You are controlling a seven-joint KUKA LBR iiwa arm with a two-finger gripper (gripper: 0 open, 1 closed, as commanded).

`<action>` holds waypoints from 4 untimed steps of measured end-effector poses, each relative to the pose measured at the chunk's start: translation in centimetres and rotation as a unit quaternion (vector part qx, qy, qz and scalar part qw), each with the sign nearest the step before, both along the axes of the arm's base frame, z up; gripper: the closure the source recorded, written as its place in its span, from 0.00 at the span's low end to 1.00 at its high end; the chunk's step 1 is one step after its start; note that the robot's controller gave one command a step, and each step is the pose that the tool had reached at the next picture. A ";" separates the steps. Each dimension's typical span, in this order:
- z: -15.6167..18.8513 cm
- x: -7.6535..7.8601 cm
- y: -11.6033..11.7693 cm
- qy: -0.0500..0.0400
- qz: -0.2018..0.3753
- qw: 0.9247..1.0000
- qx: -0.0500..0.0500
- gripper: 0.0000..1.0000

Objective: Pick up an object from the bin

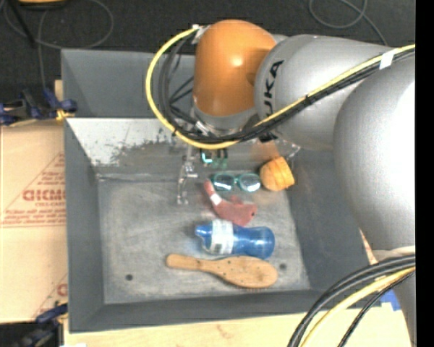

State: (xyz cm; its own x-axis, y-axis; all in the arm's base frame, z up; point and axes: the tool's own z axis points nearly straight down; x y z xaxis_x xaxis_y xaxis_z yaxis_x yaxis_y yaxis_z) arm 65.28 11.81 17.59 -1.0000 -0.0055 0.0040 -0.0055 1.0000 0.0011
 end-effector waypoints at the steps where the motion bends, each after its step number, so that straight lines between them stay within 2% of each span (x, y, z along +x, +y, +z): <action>1: 0.5 0.1 0.0 -0.003 -0.001 1.000 0.000 0.00; 2: -4.5 -1.1 -1.7 -0.007 0.012 1.000 0.000 0.00; 3: -10.3 -1.5 -4.1 -0.004 0.051 0.999 -0.001 0.00; 4: -10.3 -2.1 -4.7 -0.009 0.049 0.999 0.001 0.00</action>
Offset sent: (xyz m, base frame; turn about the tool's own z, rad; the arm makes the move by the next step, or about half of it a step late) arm -0.0283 -0.0342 -0.1059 -0.0540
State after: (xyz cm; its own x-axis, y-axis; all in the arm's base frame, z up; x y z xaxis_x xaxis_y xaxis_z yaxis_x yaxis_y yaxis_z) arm 63.14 7.09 7.33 -0.9946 -0.1030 -0.0139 -0.1030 0.9947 0.0026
